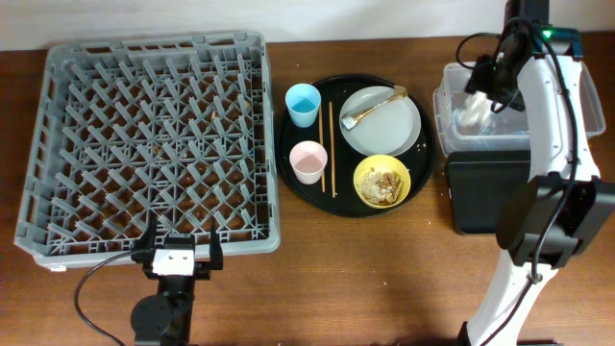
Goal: Sort waste into correct bins and load items into the dishwasher rack
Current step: 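Return the right gripper to the plate and grasp the food scraps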
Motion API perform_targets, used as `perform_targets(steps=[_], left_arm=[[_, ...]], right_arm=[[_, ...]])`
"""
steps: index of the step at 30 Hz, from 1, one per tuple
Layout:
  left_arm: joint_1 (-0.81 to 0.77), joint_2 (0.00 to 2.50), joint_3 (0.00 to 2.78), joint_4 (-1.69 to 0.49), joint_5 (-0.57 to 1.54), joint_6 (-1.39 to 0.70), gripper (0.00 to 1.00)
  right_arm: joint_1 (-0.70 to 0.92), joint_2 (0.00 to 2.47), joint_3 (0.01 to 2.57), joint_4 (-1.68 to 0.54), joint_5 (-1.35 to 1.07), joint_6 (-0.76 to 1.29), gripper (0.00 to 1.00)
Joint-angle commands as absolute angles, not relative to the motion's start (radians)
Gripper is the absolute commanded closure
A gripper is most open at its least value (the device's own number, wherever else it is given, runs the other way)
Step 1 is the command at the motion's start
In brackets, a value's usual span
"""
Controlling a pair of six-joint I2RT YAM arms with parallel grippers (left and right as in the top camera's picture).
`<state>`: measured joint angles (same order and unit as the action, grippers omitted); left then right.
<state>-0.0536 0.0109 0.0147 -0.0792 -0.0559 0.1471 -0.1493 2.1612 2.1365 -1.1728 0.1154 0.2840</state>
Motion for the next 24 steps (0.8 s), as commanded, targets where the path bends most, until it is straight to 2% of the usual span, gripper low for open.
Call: perform_targets(steps=[1,4,6,7,11,17,19,20,23,24], left_arm=[[-0.049,0.006,0.009,-0.080,-0.048,0.163,0.01],[-0.049,0.006,0.009,-0.080,-0.048,0.163,0.01],[-0.049,0.006,0.009,-0.080,-0.048,0.163,0.00],[-0.049,0.006,0.009,-0.080,-0.048,0.163,0.00],[-0.049,0.006,0.009,-0.080,-0.048,0.163,0.01],[-0.049,0.006,0.009,-0.080,-0.048,0.163,0.01],[-0.049,0.006,0.009,-0.080,-0.048,0.163,0.00],[-0.049,0.006,0.009,-0.080,-0.048,0.163,0.00],[-0.049,0.006,0.009,-0.080,-0.048,0.163,0.00],[-0.049,0.006,0.009,-0.080,-0.048,0.163,0.00]], right_arm=[[-0.155,2.143,2.166,-1.155,0.025,0.231,0.07],[-0.102,2.110,2.217,-1.140,-0.207,0.229,0.13],[-0.012,2.128,2.216,-1.128,-0.146,0.387,0.27],[0.046,2.157,2.215,-1.124,-0.045,0.504,0.29],[0.181,2.289,2.215,-1.069,0.089,0.699,0.31],[0.217,2.465,2.215,-1.002,0.091,0.727,0.38],[0.217,2.494,2.215,-0.994,0.091,0.727,0.46],[0.217,2.505,2.214,-0.993,0.091,0.727,0.55],[0.217,2.509,2.214,-0.986,0.091,0.654,0.96],[0.216,2.504,2.219,-0.992,0.084,0.596,0.96]])
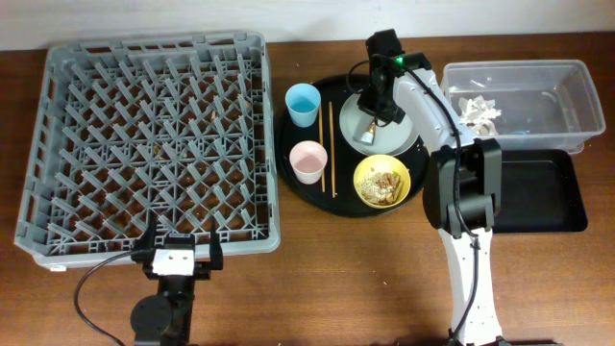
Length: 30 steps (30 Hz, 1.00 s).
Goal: Sort waste into correct bins and load items into the dishwasher rack
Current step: 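Return the right gripper to the plate and grasp the food scraps, then drop the food scraps from the right gripper into the clear bin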
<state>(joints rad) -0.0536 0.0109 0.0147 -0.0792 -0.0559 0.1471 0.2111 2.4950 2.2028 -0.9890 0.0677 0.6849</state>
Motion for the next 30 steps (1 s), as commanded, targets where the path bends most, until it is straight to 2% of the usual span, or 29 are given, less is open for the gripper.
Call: perform_targets(steps=[1,5,9,13,14,15,16,18,20,23,24,27,30], left_arm=[[-0.049,0.006,0.009,-0.080,-0.048,0.163,0.00],[-0.049,0.006,0.009,-0.080,-0.048,0.163,0.00],[-0.049,0.006,0.009,-0.080,-0.048,0.163,0.00],[-0.049,0.006,0.009,-0.080,-0.048,0.163,0.00],[-0.049,0.006,0.009,-0.080,-0.048,0.163,0.00],[-0.049,0.006,0.009,-0.080,-0.048,0.163,0.00],[-0.049,0.006,0.009,-0.080,-0.048,0.163,0.00],[-0.049,0.006,0.009,-0.080,-0.048,0.163,0.00],[-0.049,0.006,0.009,-0.080,-0.048,0.163,0.01],[-0.049,0.006,0.009,-0.080,-0.048,0.163,0.00],[-0.049,0.006,0.009,-0.080,-0.048,0.163,0.01],[-0.049,0.006,0.009,-0.080,-0.048,0.163,0.00],[-0.049,0.006,0.009,-0.080,-0.048,0.163,0.00]], right_arm=[[0.213,2.489,2.227,-1.010,0.080,0.561,0.96],[0.179,2.305,2.352,-1.190,0.125,0.426,0.96],[0.063,2.109,2.372,-1.296,0.249,0.418,0.96],[-0.101,2.144,2.337,-1.328,0.244,0.419,0.96],[-0.135,2.185,2.293,-1.276,0.244,0.419,0.81],[-0.148,2.212,2.275,-1.244,0.244,0.419,0.57],[-0.153,2.226,2.267,-1.229,0.244,0.419,0.37],[-0.159,2.254,2.262,-1.207,0.249,0.418,0.24],[-0.156,2.226,2.277,-1.206,0.238,0.418,0.23],[-0.097,2.065,2.340,-1.317,0.014,0.277,0.28],[-0.071,2.026,2.340,-1.359,0.006,0.269,0.28],[0.113,1.925,2.340,-1.556,0.012,0.268,0.28],[0.257,1.937,2.254,-1.594,0.010,0.270,0.28]])
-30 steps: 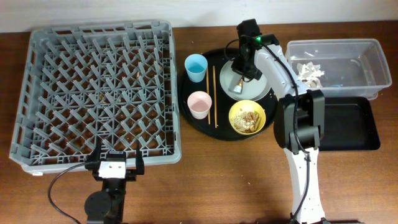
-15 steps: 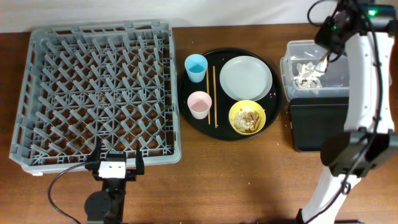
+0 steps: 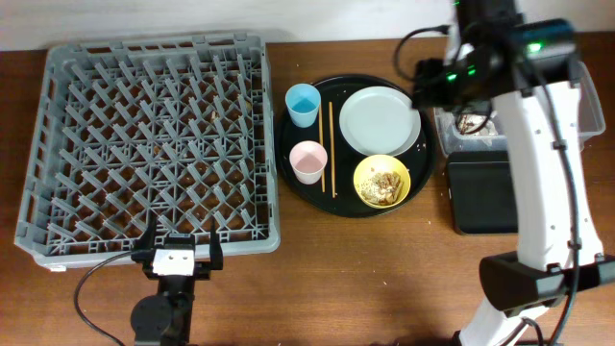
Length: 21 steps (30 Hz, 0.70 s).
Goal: Sort waste into correct bins and load items into the dishwasher rack
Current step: 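Drop the food scraps from the right gripper into the clear bin, then grasp the rim of the yellow bowl with the right gripper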
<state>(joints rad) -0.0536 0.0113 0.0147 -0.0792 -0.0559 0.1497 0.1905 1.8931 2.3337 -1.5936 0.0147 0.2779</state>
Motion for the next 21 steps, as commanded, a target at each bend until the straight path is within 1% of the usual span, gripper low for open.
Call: perform_targets(steps=[1,4,8,10,13,14,16,19,21], left_arm=[[-0.049,0.006,0.009,-0.080,-0.048,0.163,0.00],[-0.049,0.006,0.009,-0.080,-0.048,0.163,0.01],[-0.049,0.006,0.009,-0.080,-0.048,0.163,0.00],[-0.049,0.006,0.009,-0.080,-0.048,0.163,0.01],[-0.049,0.006,0.009,-0.080,-0.048,0.163,0.01],[-0.049,0.006,0.009,-0.080,-0.048,0.163,0.01],[-0.049,0.006,0.009,-0.080,-0.048,0.163,0.01],[-0.049,0.006,0.009,-0.080,-0.048,0.163,0.00],[-0.049,0.006,0.009,-0.080,-0.048,0.163,0.01]], right_arm=[[0.287,1.937,2.206,-1.582,0.010,0.270,0.28],[0.371,1.937,1.990,-1.496,0.010,0.261,0.30],[0.452,1.937,1.703,-1.283,-0.024,0.194,0.37],[0.479,1.937,1.597,-1.188,-0.023,0.138,0.39],[0.484,1.937,1.468,-1.046,-0.023,0.111,0.41],[0.484,1.937,1.418,-0.984,-0.023,0.108,0.45],[0.484,1.937,1.357,-0.900,-0.023,0.108,0.57],[0.483,1.937,1.354,-0.896,-0.023,0.108,0.67],[0.483,1.937,1.354,-0.896,-0.022,0.108,0.83]])
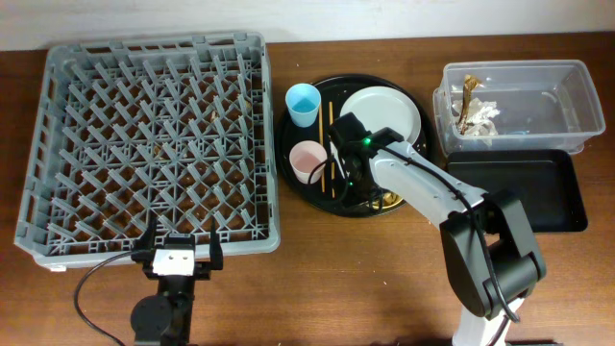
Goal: Sort waste into correct bins and load items into the dishwasher rack
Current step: 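Grasp the rim of the yellow bowl with the right gripper, then tip the yellow bowl over the black rectangular tray to empty it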
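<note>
My right gripper (346, 178) hangs low over the black round tray (317, 197), between the pink cup (307, 161) and the yellow bowl (391, 200). The arm hides most of the bowl. Its fingers sit right at the wooden chopsticks (332, 113), and I cannot make out whether they are open or shut. A bare white plate (389, 108) and a blue cup (303, 102) stand at the tray's back. The clear bin (567, 106) holds white tissue and a brown wooden utensil (468, 94). My left gripper (178, 258) rests folded by the grey dishwasher rack (43, 144).
A black bin (538, 197) stands in front of the clear bin at the right. The rack fills the left half of the table, its front edge just behind my left arm. The right arm reaches across from the front right.
My right gripper was at the clear bin's left end; it is now down over the tray at the chopsticks. The brown utensil now shows lying in the clear bin. The left arm has not moved.
My right gripper was over the clear bin while a brown utensil lay on the white plate. Then it was down on that utensil. Then it was at the bin and the plate was bare. Now the utensil lies in the bin and the gripper is over the tray.
</note>
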Motion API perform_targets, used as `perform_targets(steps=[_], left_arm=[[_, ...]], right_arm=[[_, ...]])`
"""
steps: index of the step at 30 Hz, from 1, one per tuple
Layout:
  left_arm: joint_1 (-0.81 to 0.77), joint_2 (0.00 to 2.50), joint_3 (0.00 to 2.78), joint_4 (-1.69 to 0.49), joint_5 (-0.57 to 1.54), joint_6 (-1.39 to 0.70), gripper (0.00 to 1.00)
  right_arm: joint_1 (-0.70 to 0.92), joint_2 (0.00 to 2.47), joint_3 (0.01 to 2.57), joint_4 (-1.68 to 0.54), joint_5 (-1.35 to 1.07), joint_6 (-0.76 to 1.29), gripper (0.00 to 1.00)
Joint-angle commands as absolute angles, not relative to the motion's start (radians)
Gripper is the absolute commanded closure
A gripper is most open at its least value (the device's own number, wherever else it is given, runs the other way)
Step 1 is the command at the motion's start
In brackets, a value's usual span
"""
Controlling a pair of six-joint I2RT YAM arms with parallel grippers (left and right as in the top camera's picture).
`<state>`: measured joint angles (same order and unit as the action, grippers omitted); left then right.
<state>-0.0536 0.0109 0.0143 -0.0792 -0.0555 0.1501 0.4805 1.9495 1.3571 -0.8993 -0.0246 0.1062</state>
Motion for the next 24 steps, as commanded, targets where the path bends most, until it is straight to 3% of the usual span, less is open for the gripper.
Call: perform_targets(steps=[1,5,10,13,18,21,24], left_arm=[[-0.049,0.006,0.009,-0.080,-0.048,0.163,0.01],[-0.049,0.006,0.009,-0.080,-0.048,0.163,0.01],[-0.049,0.006,0.009,-0.080,-0.048,0.163,0.00],[-0.049,0.006,0.009,-0.080,-0.048,0.163,0.01],[-0.049,0.006,0.009,-0.080,-0.048,0.163,0.01],[-0.049,0.006,0.009,-0.080,-0.048,0.163,0.00],[-0.049,0.006,0.009,-0.080,-0.048,0.163,0.00]], right_arm=[[0.483,1.937,1.354,-0.896,-0.022,0.108,0.96],[0.483,1.919,1.394,-0.917,-0.013,0.109,0.96],[0.405,1.703,1.635,-1.150,-0.039,0.112,0.96],[0.223,1.568,1.633,-1.248,-0.155,0.101,0.96],[-0.175,1.525,1.523,-1.293,-0.622,-0.218,0.96],[-0.412,1.531,1.354,-1.212,-0.931,-0.369,0.96],[-0.583,1.561,1.157,-1.015,-1.099,-0.370,0.96]])
